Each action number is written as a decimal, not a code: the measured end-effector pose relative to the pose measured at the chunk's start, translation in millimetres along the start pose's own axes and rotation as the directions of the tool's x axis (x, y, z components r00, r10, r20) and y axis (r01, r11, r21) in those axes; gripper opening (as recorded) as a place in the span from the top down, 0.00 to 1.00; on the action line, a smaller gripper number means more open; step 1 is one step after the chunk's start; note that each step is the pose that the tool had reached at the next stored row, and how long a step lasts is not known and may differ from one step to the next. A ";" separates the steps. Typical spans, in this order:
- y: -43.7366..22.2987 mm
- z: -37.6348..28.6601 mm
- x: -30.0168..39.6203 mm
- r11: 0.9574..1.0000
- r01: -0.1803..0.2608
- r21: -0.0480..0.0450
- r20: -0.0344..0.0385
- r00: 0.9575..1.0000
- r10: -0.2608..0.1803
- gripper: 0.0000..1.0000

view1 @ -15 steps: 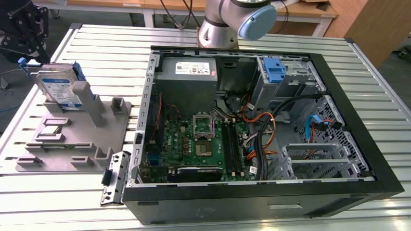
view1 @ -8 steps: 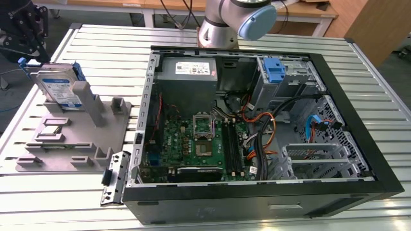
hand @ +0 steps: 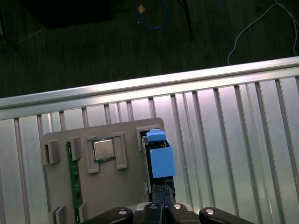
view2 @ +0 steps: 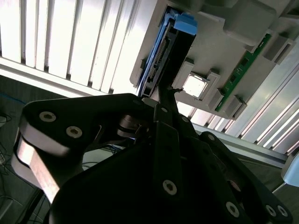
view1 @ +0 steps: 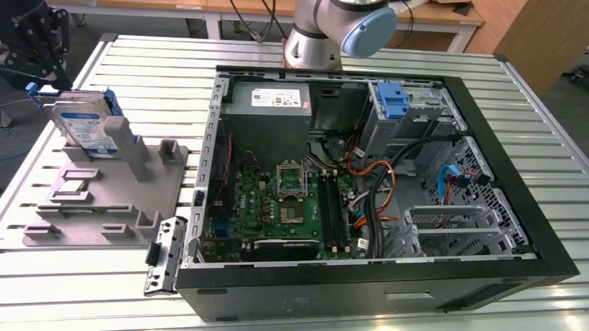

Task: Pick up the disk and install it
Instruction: 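Pick up the disk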

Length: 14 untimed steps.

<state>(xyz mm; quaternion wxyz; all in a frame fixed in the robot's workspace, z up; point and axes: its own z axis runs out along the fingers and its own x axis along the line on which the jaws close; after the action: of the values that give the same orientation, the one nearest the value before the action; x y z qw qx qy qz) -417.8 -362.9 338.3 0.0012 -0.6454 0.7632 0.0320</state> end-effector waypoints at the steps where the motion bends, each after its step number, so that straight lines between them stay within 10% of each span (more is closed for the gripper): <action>1: 0.0 0.0 0.0 1.000 0.000 0.000 0.000 1.000 0.000 0.90; 14: -3.1 1.8 -0.4 1.000 0.002 0.000 0.000 1.000 -0.002 0.90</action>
<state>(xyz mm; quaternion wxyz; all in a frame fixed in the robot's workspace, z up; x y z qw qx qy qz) -414.8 -362.9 336.4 0.0013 -0.6461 0.7626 0.0320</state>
